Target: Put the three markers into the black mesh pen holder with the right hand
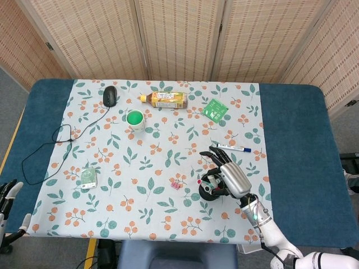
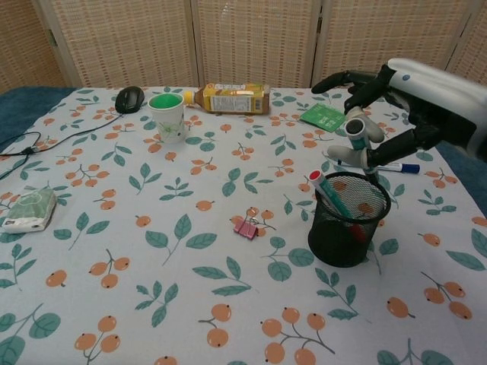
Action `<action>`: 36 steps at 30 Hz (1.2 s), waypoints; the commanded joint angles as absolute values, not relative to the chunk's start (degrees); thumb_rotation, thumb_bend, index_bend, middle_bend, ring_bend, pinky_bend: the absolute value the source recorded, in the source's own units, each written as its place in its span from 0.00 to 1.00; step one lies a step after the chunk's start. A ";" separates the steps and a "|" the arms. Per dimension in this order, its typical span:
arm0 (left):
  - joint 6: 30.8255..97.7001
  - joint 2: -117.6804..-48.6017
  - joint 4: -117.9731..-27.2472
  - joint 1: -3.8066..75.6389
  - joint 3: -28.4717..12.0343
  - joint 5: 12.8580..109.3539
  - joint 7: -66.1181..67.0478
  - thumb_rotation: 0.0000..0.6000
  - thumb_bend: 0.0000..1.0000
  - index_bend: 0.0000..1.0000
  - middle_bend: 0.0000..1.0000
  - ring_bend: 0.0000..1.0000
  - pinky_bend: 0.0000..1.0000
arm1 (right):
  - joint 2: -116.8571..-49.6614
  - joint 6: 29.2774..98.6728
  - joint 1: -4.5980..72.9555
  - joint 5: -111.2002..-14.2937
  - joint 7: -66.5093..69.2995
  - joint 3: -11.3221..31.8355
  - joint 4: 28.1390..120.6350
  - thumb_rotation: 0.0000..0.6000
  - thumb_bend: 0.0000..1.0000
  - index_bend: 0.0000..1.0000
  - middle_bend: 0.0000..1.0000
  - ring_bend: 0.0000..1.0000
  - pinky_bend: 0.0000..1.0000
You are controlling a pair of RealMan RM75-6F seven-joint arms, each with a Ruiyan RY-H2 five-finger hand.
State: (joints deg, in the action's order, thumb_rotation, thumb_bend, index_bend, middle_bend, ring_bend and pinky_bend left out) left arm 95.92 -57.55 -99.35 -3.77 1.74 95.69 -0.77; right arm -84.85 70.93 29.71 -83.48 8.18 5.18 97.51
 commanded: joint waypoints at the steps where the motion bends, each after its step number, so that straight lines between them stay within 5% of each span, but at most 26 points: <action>1: 95.99 -57.56 -99.40 -3.82 1.78 95.80 -0.67 1.00 0.45 0.00 0.07 0.05 0.22 | -86.32 70.55 29.03 -83.60 12.02 4.63 94.42 1.00 0.30 0.67 0.15 0.00 0.00; 14: 96.67 -57.09 -99.07 -4.07 1.52 95.51 -1.85 1.00 0.45 0.00 0.07 0.05 0.22 | -90.48 68.64 29.50 -85.19 19.75 4.76 86.70 1.00 0.29 0.67 0.15 0.00 0.00; 16: 96.60 -57.14 -99.03 -4.05 1.50 95.48 -1.75 1.00 0.45 0.00 0.07 0.05 0.22 | -89.83 68.27 29.26 -85.63 20.58 4.07 86.62 1.00 0.26 0.57 0.11 0.00 0.00; 20: 96.20 -57.33 -99.07 -3.92 1.51 95.37 -1.38 1.00 0.45 0.00 0.07 0.05 0.22 | -88.23 67.81 28.88 -85.65 19.84 3.57 86.91 1.00 0.16 0.16 0.01 0.00 0.00; 22: 95.98 -57.43 -99.14 -3.83 1.52 95.34 -1.15 1.00 0.45 0.00 0.07 0.05 0.22 | -87.37 67.95 28.68 -85.36 19.30 3.88 87.60 1.00 0.13 0.04 0.00 0.00 0.00; 36: 95.94 -57.39 -99.20 -3.81 1.34 94.97 -1.35 1.00 0.45 0.00 0.07 0.05 0.22 | -72.75 66.32 28.73 -79.99 9.78 8.25 97.32 1.00 0.12 0.00 0.00 0.00 0.00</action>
